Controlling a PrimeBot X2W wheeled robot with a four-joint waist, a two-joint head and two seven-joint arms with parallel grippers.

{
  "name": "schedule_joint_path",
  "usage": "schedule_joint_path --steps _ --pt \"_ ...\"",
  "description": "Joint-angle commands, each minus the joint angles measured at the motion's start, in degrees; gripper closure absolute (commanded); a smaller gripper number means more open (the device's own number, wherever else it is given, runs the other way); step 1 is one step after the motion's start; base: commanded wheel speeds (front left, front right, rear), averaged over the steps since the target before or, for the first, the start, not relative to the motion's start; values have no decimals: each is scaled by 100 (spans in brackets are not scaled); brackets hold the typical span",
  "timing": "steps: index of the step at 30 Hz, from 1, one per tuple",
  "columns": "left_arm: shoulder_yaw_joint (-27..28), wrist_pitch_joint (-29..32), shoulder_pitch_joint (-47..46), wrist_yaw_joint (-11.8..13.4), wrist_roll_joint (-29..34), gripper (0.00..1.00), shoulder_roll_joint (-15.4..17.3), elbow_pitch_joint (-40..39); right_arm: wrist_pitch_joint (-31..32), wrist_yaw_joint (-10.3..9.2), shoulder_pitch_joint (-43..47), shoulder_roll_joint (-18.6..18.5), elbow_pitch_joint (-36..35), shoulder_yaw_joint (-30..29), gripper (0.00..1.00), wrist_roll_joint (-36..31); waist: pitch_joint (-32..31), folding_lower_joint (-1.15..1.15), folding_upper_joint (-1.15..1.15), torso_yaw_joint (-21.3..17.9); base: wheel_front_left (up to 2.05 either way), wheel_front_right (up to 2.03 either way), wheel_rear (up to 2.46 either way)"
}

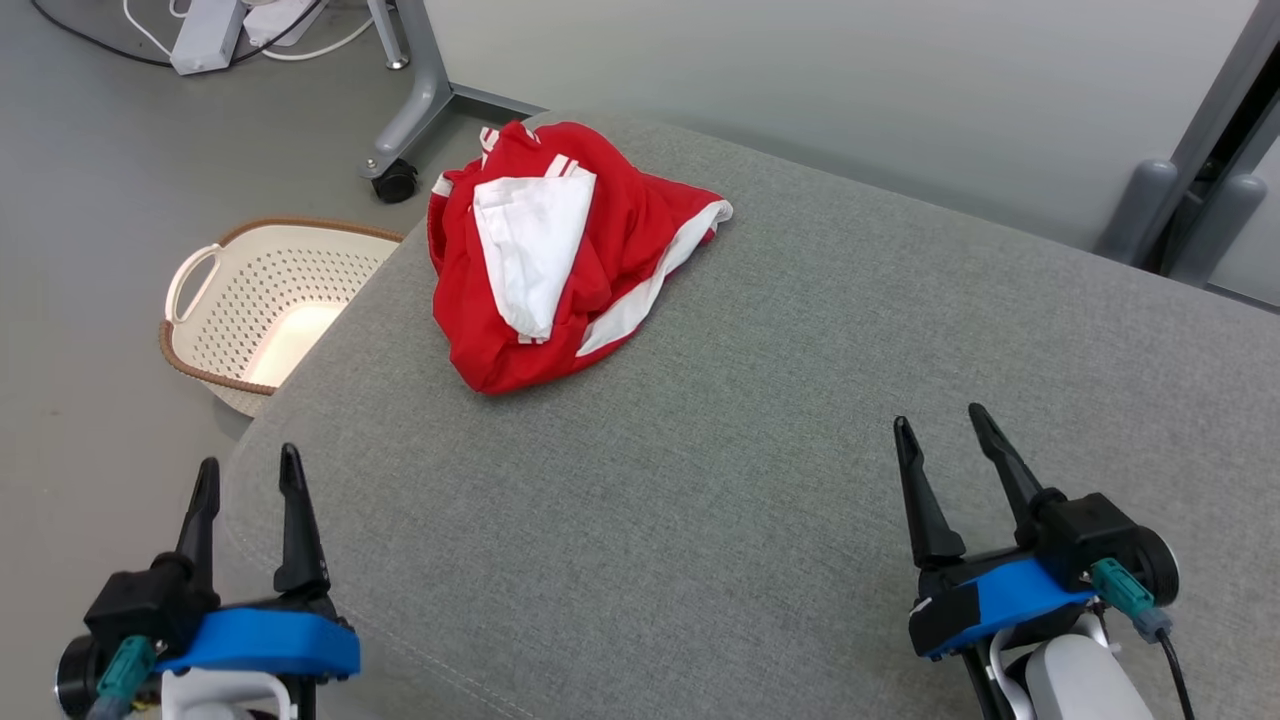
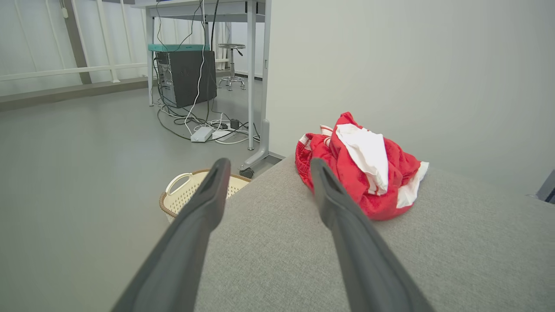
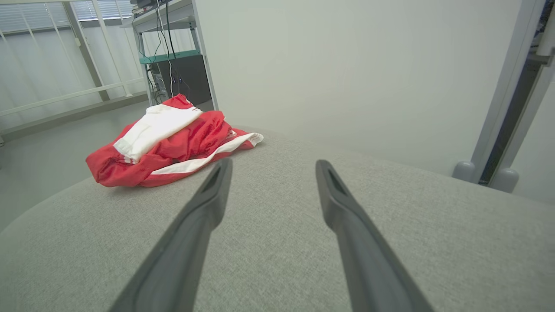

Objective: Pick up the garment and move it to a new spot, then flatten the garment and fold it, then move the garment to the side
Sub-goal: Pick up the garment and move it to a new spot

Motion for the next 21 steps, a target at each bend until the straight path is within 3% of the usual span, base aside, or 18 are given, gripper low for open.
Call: schedule_joint_path --steps 1,9,21 --pt "12 -19 -182 -64 49 0 20 48 -30 -1 11 -17 -24 -46 0 -53 23 0 0 -32 0 0 0" --pt "403 -18 -1196 -318 218 0 159 206 -30 -1 -250 -25 -133 -69 0 -312 444 0 0 -560 0 0 0" --pt "1092 -18 -2827 -590 80 0 910 1154 -17 -1 -747 -374 -579 -288 0 -662 1527 0 0 -1695 0 0 0"
